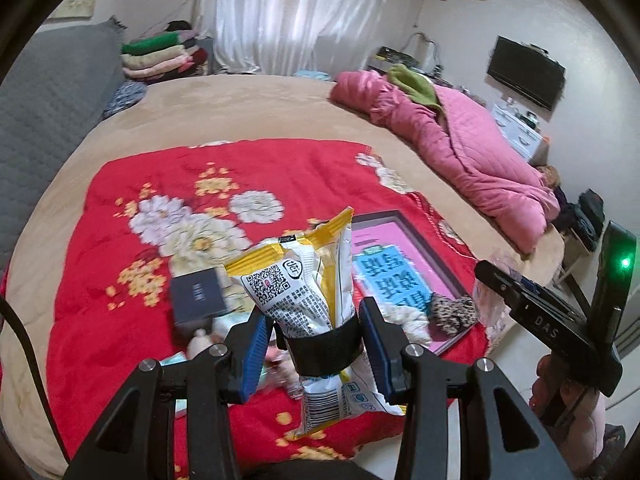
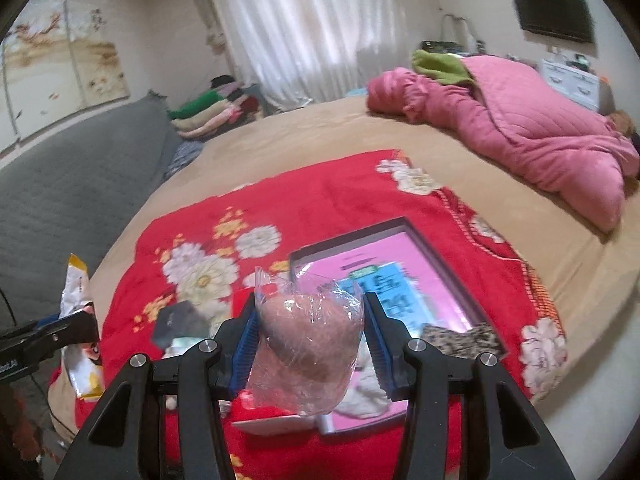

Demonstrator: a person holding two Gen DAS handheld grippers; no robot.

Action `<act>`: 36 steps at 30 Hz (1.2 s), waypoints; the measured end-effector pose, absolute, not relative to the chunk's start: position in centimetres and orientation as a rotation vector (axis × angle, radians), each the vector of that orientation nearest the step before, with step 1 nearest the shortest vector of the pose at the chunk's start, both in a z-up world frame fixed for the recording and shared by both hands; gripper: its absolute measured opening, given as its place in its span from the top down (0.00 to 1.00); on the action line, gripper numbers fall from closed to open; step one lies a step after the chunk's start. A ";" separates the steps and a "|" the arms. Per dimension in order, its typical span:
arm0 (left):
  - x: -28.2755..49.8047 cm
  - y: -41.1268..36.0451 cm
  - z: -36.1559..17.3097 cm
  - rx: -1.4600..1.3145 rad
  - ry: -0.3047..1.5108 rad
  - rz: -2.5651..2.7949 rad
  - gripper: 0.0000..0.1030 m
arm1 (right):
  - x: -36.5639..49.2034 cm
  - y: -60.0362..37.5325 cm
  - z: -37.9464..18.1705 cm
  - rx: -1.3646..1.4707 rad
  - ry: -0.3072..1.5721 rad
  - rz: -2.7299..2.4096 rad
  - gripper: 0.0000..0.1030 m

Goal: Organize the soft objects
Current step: 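Carry the snack packet and plastic bag over the pink book tray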

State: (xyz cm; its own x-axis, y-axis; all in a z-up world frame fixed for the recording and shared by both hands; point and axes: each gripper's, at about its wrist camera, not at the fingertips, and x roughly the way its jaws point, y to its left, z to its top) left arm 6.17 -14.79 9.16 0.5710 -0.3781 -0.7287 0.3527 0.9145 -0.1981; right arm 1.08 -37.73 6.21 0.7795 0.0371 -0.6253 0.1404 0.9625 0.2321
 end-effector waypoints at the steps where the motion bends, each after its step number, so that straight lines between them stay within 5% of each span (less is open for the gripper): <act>1: 6.2 -15.4 9.2 -0.029 0.864 -0.438 0.57 | 1.0 -38.3 6.2 0.277 0.675 -0.068 0.51; 36: 11.2 -31.7 -0.5 0.071 1.063 -0.621 0.57 | 2.1 -46.5 1.1 0.326 0.755 -0.186 0.51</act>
